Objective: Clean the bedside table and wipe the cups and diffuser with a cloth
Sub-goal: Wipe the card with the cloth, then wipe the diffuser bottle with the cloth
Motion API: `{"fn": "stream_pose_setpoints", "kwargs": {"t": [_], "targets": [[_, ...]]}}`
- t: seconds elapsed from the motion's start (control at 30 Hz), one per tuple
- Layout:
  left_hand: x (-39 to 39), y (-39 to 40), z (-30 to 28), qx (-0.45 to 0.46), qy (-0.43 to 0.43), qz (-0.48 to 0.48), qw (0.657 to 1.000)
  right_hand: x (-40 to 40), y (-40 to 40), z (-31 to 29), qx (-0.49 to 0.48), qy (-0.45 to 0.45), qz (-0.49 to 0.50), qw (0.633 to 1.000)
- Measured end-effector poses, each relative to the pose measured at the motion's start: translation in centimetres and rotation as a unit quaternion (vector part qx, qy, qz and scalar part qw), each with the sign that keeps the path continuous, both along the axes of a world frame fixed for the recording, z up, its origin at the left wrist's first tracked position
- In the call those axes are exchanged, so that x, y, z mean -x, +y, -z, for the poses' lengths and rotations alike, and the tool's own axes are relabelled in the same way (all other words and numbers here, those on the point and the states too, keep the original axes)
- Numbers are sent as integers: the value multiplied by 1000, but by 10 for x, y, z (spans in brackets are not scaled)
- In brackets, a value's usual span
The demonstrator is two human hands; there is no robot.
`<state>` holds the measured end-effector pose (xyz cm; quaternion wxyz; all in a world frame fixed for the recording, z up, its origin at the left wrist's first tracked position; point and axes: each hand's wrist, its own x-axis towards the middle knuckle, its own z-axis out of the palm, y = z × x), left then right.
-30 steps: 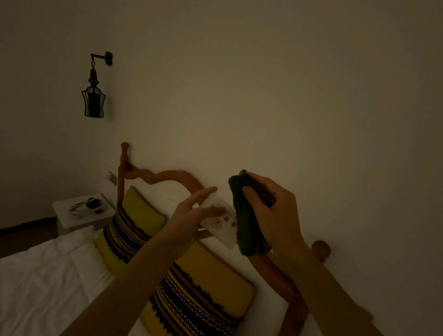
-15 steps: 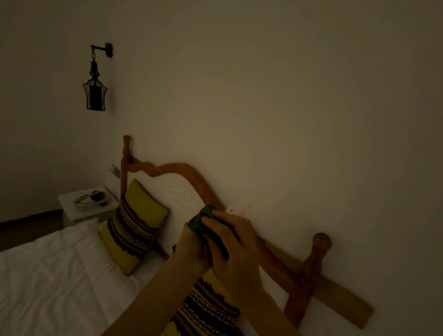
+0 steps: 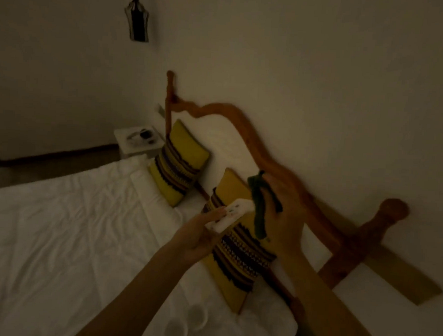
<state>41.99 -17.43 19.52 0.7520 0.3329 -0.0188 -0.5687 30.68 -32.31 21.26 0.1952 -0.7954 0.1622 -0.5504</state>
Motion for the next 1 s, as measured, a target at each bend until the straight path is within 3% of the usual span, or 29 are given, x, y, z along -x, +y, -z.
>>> {"fn": "stream_pose_setpoints", "kwargs": {"t": [0.13, 0.33, 0.6, 0.77, 0.9, 1.0], "targets": [[-7, 16, 42, 4, 53, -50, 997, -12, -15, 39, -145, 25, 15, 989], [-13, 54, 130, -82, 153, -142, 974, -37, 14, 123, -254, 120, -27, 960], [17, 121, 290, -136, 293, -200, 925, -42, 56, 246, -297, 214, -59, 929], [49, 149, 381, -261, 250, -224, 905, -41, 78, 318, -377, 239, -115, 887], [53, 149, 432, -454, 89, -267, 845, -43, 91, 363, -417, 274, -141, 855], [48, 148, 466, -500, -40, -244, 830, -44, 100, 388, -432, 286, -149, 843]]}}
